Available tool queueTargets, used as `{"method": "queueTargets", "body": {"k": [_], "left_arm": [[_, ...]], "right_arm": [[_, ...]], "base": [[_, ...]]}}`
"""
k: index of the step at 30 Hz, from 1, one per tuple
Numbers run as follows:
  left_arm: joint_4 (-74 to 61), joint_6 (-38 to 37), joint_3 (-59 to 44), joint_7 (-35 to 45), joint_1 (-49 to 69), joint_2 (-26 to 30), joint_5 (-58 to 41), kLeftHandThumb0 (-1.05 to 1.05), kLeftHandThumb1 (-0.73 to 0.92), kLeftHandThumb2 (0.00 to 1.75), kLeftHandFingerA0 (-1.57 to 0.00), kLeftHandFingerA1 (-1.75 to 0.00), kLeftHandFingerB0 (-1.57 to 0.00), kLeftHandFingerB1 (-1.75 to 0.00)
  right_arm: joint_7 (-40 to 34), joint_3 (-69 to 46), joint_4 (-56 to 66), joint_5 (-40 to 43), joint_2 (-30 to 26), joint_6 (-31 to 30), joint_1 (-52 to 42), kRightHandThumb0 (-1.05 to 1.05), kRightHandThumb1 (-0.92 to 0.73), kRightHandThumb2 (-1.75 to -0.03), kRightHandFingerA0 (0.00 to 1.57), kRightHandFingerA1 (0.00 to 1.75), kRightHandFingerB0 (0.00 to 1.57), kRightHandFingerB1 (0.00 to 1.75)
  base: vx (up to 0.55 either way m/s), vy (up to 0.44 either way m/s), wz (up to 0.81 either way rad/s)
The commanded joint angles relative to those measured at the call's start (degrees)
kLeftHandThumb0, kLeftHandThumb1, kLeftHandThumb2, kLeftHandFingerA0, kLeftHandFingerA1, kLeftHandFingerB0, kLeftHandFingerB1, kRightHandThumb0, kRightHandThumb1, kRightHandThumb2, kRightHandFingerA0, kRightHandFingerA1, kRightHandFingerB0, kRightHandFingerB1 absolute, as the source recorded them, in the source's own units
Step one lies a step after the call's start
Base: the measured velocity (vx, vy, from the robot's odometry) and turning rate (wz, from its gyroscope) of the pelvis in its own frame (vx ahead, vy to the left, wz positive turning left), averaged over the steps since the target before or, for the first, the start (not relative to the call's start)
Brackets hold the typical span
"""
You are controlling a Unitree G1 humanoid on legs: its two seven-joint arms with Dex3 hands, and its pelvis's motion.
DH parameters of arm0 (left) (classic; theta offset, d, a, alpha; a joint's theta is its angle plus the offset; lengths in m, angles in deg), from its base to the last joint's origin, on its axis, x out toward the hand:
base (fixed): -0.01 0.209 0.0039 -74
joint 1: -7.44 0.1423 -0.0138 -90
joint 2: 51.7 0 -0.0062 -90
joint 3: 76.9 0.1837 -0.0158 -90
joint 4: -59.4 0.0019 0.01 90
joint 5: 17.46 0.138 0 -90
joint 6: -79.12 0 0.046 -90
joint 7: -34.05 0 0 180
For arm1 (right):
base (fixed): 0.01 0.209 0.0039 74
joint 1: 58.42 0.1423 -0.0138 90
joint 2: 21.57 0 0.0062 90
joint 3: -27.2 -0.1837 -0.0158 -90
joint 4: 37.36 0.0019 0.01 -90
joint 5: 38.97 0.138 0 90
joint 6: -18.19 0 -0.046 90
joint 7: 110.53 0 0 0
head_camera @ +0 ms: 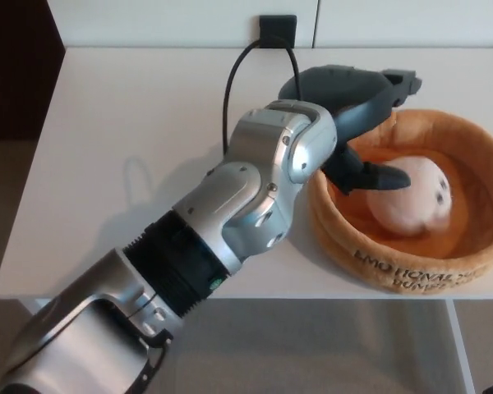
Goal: The robot walks towards a table in front, picks a dumpling toy with left hand and puts it in an orange round plate
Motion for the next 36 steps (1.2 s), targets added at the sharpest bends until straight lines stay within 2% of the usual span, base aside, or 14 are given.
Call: {"method": "queueTargets", "body": {"k": [1, 3, 5, 7, 12, 13, 21, 24, 25, 27, 28, 30, 31, 36], "left_arm": [[-5.1, 2.6, -0.7, 7.1, 2.2, 4.3, -0.4, -1.05, 0.6, 0.89, 0.0, -0.17, 0.0, -0.15], [-7.9, 2.0, -1.6, 6.6, 3.7, 5.6, -0.8, -0.97, 0.55, 1.05, 0.0, -0.08, 0.0, -0.07], [-17.7, 1.8, -4.4, 6.8, 6.9, 8.6, -0.9, -1.01, 0.63, 0.7, 0.0, -0.19, 0.0, -0.15], [-24.7, 2.5, -7.0, 7.9, 9.0, 10.3, -1.5, -0.84, 0.39, 0.76, 0.0, -0.12, 0.0, -0.12], [-45.6, 0.8, -15.6, 12.5, 15.2, 17.6, -4.5, -0.52, 0.34, 0.71, 0.0, -0.18, 0.0, -0.18], [-51.3, 1.1, -19.6, 15.4, 17.3, 19.9, -7.9, -0.43, 0.37, 0.53, 0.0, -0.23, 0.0, -0.22], [-76.7, -3.3, -55.8, 30.9, 39.4, 29.3, -35.3, -0.35, 0.37, 0.63, -0.05, -0.24, -0.04, -0.24], [-76.7, -13.6, -68.1, 33.0, 56.0, 27.6, -47.1, -0.38, 0.4, 0.63, -0.05, -0.36, -0.04, -0.23], [-76.7, -14.9, -72.5, 35.7, 63.5, 26.1, -50.9, -0.28, 0.33, 0.86, 0.0, -0.49, 0.0, -0.5], [-76.7, -13.7, -76.3, 39.1, 71.0, 24.6, -53.5, -0.27, 0.28, 0.85, -0.08, -0.51, -0.07, -0.51], [-73.0, -18.2, -76.2, 40.0, 77.5, 23.2, -52.9, -0.49, 0.41, 0.53, -0.35, -0.39, -0.3, -0.32], [-63.7, -29.6, -74.3, 39.9, 91.7, 21.6, -48.8, -0.59, 0.36, 0.69, -0.34, -0.45, -0.32, -0.41], [-58.4, -33.3, -72.7, 37.6, 96.6, 22.0, -44.8, -0.53, 0.34, 0.75, -0.43, -0.53, -0.31, -0.43], [-38.8, -40.8, -67.2, 25.6, 104.3, 23.4, -34.5, -0.48, 0.41, 0.53, -0.43, -0.41, -0.42, -0.34]], "right_arm": [[0.8, 0.0, 0.1, -0.1, 0.0, -0.8, 0.5, -0.48, -0.62, -0.59, 0.68, 1.19, 0.3, 0.31], [0.5, 0.3, 0.2, -0.4, 0.2, -0.7, 0.6, -0.48, -0.61, -0.59, 0.69, 1.22, 0.31, 0.31], [0.5, 0.6, 0.1, -0.6, 0.1, -0.8, 0.9, -0.51, -0.61, -0.59, 0.67, 1.21, 0.3, 0.31], [0.5, 0.7, 0.0, -0.7, 0.1, -1.3, 1.1, -0.5, -0.6, -0.6, 0.67, 1.3, 0.29, 0.31], [0.6, 0.8, -0.3, -0.9, -0.2, -1.9, 1.6, -0.49, -0.62, -0.59, 0.64, 1.22, 0.29, 0.3], [0.5, 1.0, -0.3, -1.1, -0.3, -1.7, 1.3, -0.5, -0.62, -0.59, 0.64, 1.15, 0.28, 0.3], [1.2, -0.1, -0.3, 0.0, -0.5, -1.8, 0.5, -0.49, -0.6, -0.59, 0.61, 1.29, 0.28, 0.31], [1.3, 0.0, -0.5, -0.3, -1.4, -2.0, 0.6, -0.48, -0.59, -0.6, 0.68, 1.42, 0.26, 0.31], [1.1, 0.2, -0.6, -0.5, -1.3, -1.9, 0.0, -0.55, -0.52, -0.76, 0.74, 1.2, 0.21, 0.4], [0.9, 0.4, -0.7, -0.7, -1.1, -2.0, -0.2, -0.48, -0.62, -0.59, 0.63, 1.24, 0.27, 0.3], [0.9, 0.3, -0.7, -0.6, -1.1, -1.9, -0.6, -0.47, -0.62, -0.6, 0.6, 1.3, 0.27, 0.3], [1.1, 0.0, -0.9, -0.3, -1.1, -1.7, -2.0, -0.49, -0.61, -0.6, 0.64, 1.35, 0.26, 0.31], [0.8, 0.1, -1.0, -0.4, -1.1, -1.7, -2.6, -0.49, -0.63, -0.6, 0.64, 1.09, 0.27, 0.3], [-0.1, 0.3, -1.2, -0.7, -1.2, -1.6, -4.6, -0.49, -0.62, -0.59, 0.64, 1.15, 0.27, 0.3]], "base": [[0.0, 0.0, 0.0], [0.0, 0.0, 0.0], [0.0, 0.0, 0.0], [0.0, 0.0, 0.0], [0.0, 0.0, 0.0], [0.0, 0.0, 0.0], [0.0, 0.0, 0.0], [0.0, 0.0, 0.0], [0.0, 0.0, 0.0], [0.0, 0.0, 0.0], [0.0, 0.0, 0.0], [0.0, 0.0, 0.0], [0.0, 0.0, 0.0], [0.0, 0.0, 0.0]]}}
